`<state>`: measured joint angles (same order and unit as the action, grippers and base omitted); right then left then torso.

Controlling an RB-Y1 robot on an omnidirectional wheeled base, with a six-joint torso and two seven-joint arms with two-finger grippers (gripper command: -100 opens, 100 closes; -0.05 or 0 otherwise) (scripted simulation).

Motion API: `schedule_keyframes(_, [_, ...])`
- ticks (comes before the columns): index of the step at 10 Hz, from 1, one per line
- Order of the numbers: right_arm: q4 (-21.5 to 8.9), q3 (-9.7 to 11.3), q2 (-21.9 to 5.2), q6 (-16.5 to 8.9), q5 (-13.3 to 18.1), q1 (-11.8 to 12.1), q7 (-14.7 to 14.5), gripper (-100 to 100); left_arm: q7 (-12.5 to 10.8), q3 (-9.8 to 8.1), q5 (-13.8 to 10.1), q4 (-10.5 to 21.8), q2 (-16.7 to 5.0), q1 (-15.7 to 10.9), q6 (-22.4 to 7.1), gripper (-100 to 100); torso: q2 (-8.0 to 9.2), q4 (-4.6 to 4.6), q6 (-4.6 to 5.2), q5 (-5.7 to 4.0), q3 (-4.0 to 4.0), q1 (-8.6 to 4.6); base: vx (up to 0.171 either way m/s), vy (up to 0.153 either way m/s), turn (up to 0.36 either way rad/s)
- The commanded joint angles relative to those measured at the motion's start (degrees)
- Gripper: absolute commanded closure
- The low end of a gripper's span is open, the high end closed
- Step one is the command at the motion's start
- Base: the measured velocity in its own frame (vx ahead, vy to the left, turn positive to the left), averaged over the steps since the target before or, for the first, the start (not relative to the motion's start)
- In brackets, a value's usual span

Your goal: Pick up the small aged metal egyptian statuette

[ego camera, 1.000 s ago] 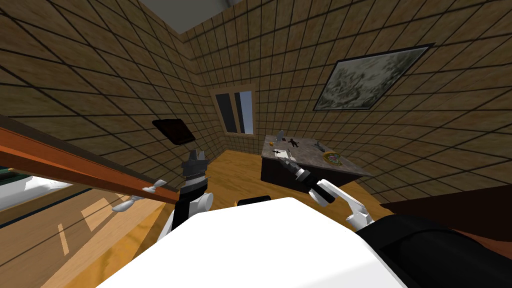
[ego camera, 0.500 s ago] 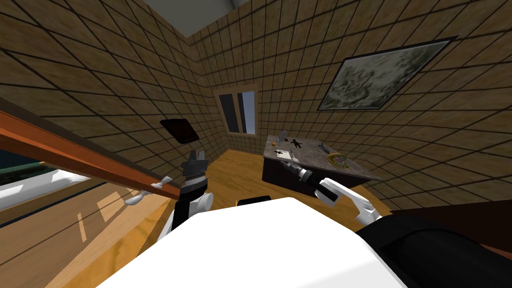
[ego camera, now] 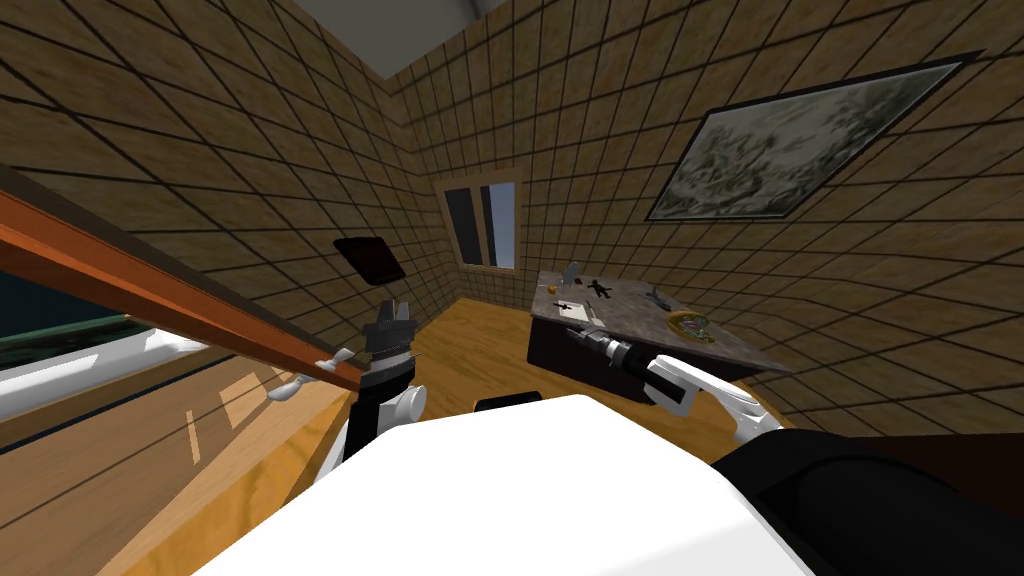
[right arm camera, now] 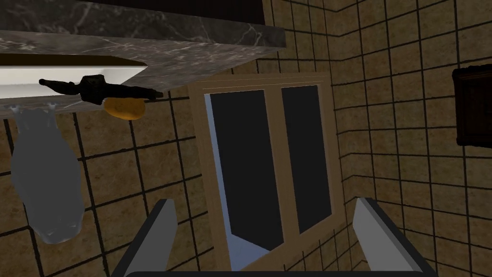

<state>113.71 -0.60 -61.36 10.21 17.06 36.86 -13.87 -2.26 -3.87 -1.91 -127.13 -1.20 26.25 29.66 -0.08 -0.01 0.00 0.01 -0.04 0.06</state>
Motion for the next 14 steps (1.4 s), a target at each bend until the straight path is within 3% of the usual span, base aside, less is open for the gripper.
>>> schedule_keyframes(1, [-0.81, 0.36, -2.86, -0.72, 0.15, -0.12, -0.14, -100, 0.0, 0.0, 0.0, 0.0, 0.0, 0.0, 0.0, 0, 0.0, 0.0, 0.0, 0.0, 0.0, 0.0, 0.02, 0.019, 0.07])
schedule_keyframes(6, [-6.54, 1.55, -12.05, -1.98, 1.55, 2.32, -2.05, -100, 0.0, 0.0, 0.0, 0.0, 0.0, 0.01, 0.0, 0, -0.12, -0.03, 0.02, 0.02, -0.07, 0.04, 0.042, 0.031, 0.111])
schedule_keyframes(7, [-6.54, 1.55, -13.16, -1.98, 1.55, 2.32, -2.05, -100, 0.0, 0.0, 0.0, 0.0, 0.0, 0.0, 0.0, 0, -0.14, -0.03, 0.0, 0.01, -0.08, 0.06, 0.047, 0.025, 0.059])
schedule_keyframes(14, [-13.89, 3.69, -24.46, -2.3, 2.53, 5.93, -4.38, -100, 0.0, -0.01, 0.0, 0.0, 0.0, 0.01, 0.0, 0, -0.18, -0.04, 0.03, 0.0, -0.11, 0.0, 0.066, 0.022, 0.115])
